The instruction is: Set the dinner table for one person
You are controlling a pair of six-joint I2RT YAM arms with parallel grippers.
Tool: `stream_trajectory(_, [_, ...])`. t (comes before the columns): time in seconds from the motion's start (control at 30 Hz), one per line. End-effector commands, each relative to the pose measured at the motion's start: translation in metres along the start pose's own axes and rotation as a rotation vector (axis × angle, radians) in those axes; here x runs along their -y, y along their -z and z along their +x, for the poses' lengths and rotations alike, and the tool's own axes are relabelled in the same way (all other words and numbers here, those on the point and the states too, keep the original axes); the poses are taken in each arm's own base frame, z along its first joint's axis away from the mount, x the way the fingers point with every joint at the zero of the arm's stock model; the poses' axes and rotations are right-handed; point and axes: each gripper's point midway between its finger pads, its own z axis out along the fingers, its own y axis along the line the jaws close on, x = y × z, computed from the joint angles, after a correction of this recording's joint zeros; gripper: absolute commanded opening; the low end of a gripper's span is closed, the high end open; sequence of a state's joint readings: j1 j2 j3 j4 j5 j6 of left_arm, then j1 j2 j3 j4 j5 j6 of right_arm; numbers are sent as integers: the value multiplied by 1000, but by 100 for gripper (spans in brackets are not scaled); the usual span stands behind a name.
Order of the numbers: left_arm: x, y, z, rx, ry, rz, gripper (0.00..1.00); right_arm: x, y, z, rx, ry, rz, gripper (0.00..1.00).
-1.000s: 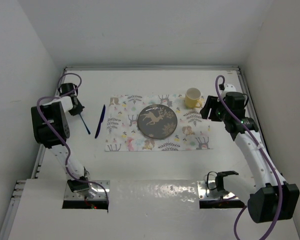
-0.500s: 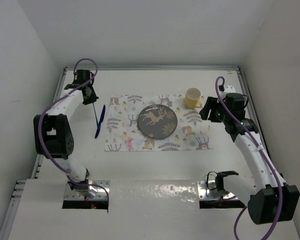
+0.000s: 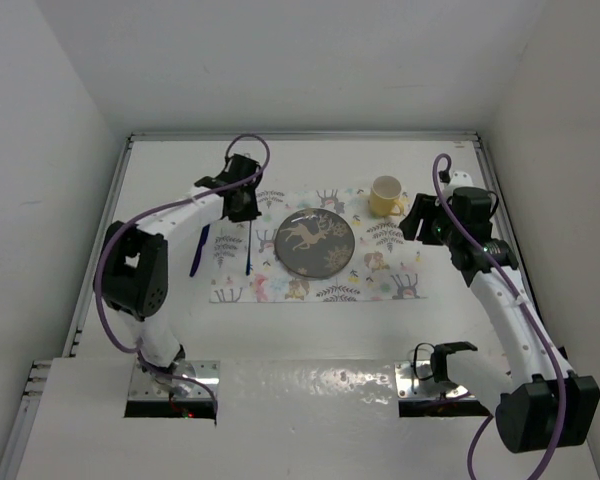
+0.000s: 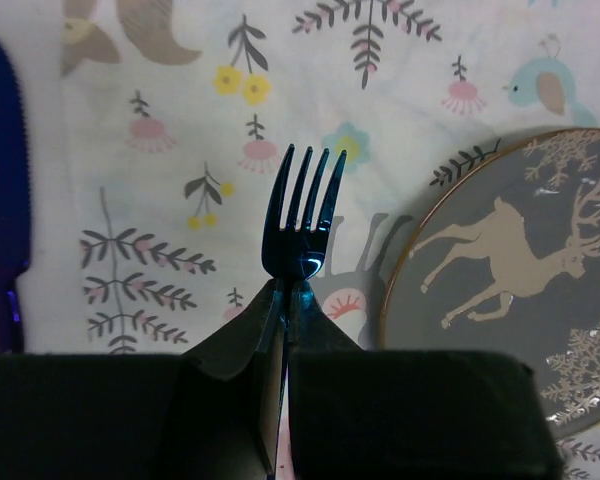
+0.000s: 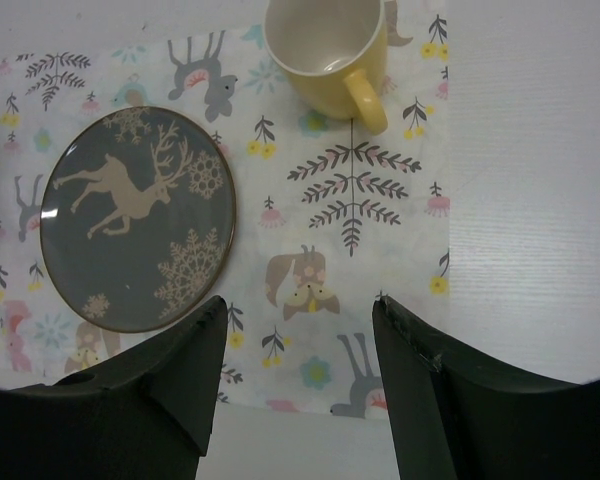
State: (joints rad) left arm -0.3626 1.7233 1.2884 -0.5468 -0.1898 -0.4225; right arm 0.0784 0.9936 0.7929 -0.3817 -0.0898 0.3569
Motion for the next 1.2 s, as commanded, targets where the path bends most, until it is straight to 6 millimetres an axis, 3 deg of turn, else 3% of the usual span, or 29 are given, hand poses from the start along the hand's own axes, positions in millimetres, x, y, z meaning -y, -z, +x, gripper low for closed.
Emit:
stream_trajectory(0.0, [13, -17, -7, 37, 31, -3, 0, -5, 3, -9, 47, 6, -25, 59])
stream_trajectory(0.2, [17, -41, 3, 29, 41, -15, 0, -2, 3, -3, 42, 8, -11, 59])
stream_trajectory(0.43, [5, -61, 25, 14, 21, -54, 0, -1, 2, 0, 39, 4, -9, 59])
stream_trajectory(0.87, [-6, -72, 38, -14, -17, -91, 0, 0, -1, 3, 27, -3, -6, 60])
stream_trajectory(1.17, [-12, -68, 40, -20, -21, -116, 25, -1, 2, 3, 21, 1, -8, 61])
